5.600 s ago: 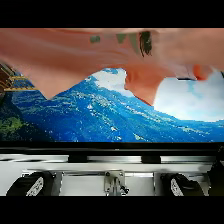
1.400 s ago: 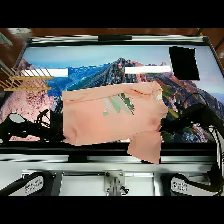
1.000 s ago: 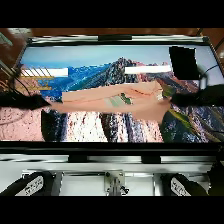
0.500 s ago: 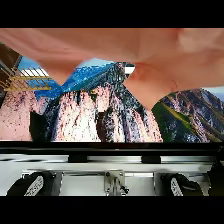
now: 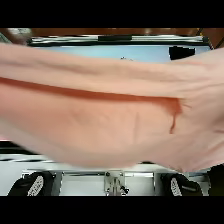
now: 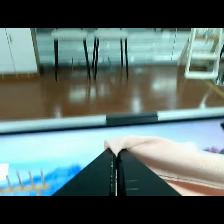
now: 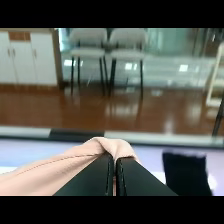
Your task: Fold the shirts.
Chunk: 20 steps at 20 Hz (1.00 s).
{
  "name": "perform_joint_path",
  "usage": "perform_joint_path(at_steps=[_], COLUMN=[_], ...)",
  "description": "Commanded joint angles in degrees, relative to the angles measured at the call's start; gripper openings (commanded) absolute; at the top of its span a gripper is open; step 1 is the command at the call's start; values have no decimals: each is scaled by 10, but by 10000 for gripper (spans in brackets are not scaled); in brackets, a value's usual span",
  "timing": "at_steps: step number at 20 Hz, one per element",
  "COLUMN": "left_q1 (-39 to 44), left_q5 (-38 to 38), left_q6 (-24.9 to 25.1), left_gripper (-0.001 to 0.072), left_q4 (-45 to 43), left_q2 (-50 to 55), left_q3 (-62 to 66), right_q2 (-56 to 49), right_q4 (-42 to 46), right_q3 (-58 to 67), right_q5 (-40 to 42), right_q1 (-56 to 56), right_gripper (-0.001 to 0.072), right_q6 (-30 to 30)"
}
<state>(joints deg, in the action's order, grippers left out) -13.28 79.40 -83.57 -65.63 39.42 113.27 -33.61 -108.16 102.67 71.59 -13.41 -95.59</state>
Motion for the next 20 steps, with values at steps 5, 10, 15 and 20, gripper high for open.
perform_joint_path(at_steps=[5,10,15,20], left_q1=[0,2,20,52], left_q5=[39,-165,-289,-412], left_q6=[31,47,81,81], left_gripper=[41,41,42,42], left_q4=[-38,-59,37,42], left_q2=[35,201,422,510], left_q3=[-302,-470,-409,-367], right_q2=[-171,-365,-535,-591], right_q4=[-43,-79,-33,-34], right_q3=[-140,-268,-268,-268], right_q5=[154,-125,-452,-559], right_q1=[1,55,154,160], right_gripper=[59,59,60,60], right_q6=[51,0,-109,-102])
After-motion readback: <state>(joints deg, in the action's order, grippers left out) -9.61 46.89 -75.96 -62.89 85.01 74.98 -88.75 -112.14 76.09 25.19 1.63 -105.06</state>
